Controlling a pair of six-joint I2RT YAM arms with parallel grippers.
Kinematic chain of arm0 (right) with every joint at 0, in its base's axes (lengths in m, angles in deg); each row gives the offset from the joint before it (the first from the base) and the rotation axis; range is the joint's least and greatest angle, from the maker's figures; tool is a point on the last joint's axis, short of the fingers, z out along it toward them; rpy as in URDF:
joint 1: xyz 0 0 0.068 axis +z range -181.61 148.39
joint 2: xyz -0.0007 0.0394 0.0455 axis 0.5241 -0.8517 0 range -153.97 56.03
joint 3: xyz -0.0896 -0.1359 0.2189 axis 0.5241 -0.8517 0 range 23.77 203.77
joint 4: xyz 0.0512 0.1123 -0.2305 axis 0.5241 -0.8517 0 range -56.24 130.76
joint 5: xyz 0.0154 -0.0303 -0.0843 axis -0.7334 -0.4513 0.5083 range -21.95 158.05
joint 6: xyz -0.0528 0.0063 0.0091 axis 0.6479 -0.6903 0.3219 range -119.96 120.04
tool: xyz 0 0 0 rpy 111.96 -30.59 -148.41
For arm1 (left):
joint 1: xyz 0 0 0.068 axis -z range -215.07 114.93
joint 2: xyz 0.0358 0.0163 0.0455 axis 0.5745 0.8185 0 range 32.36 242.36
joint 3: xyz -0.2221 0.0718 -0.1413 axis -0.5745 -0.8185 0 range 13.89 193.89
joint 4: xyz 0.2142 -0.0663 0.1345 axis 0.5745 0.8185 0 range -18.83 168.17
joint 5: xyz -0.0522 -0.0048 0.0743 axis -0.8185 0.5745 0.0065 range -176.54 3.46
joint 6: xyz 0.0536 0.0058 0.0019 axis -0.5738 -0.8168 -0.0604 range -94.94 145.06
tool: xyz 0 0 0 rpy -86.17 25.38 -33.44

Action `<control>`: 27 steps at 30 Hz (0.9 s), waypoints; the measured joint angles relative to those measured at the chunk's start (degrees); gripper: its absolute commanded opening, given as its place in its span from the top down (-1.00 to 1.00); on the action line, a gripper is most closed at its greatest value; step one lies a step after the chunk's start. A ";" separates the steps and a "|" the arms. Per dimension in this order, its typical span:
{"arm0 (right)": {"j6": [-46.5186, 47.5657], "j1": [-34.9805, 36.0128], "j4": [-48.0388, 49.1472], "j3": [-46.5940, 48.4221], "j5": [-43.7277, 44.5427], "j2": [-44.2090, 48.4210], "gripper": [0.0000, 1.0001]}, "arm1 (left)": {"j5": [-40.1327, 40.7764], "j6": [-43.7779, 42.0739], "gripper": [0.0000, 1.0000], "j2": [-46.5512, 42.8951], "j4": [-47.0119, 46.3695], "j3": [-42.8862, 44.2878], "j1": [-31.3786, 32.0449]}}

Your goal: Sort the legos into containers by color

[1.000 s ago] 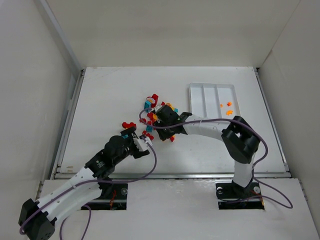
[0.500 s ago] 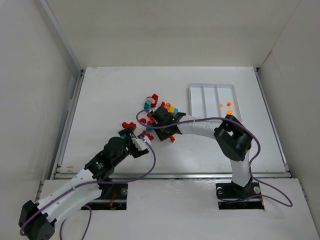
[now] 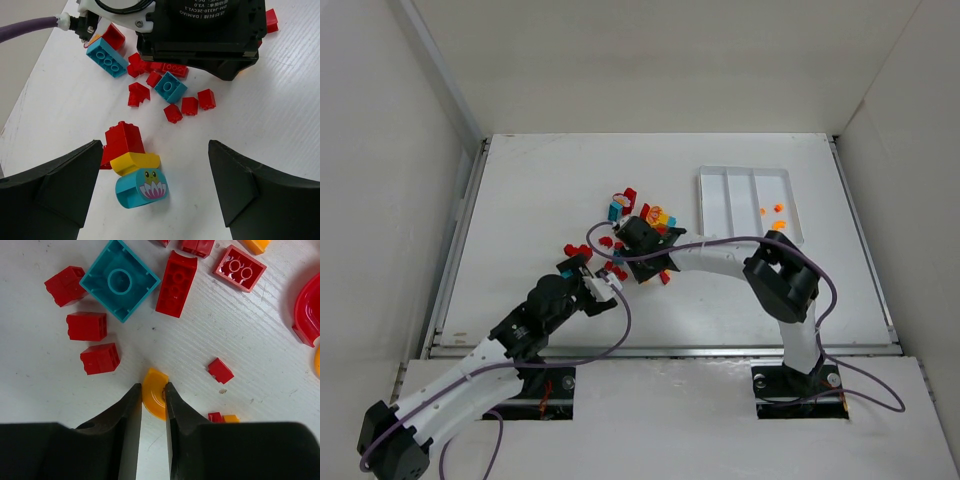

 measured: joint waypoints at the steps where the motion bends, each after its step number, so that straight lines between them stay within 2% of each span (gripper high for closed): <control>1: -0.09 0.00 0.00 0.00 0.00 0.00 0.85 | 0.00 0.00 -0.69 -0.02 -0.15 0.00 0.00; 9: -0.33 -2.10 -0.68 0.00 -1.81 1.70 0.91 | 0.02 0.00 -0.69 -0.02 -0.57 0.00 0.00; 15: -1.51 -9.73 -0.81 0.00 -4.20 8.94 0.91 | 0.37 0.00 -0.69 -1.07 -0.59 0.00 0.00; 22: -2.91 -28.72 0.07 0.00 -6.97 19.06 0.93 | 0.57 0.00 -0.69 -1.38 -0.61 0.00 0.00; 27: -3.04 -43.93 0.02 0.00 -7.10 19.56 0.95 | 0.61 0.00 -0.71 -0.13 -1.70 -0.02 -0.46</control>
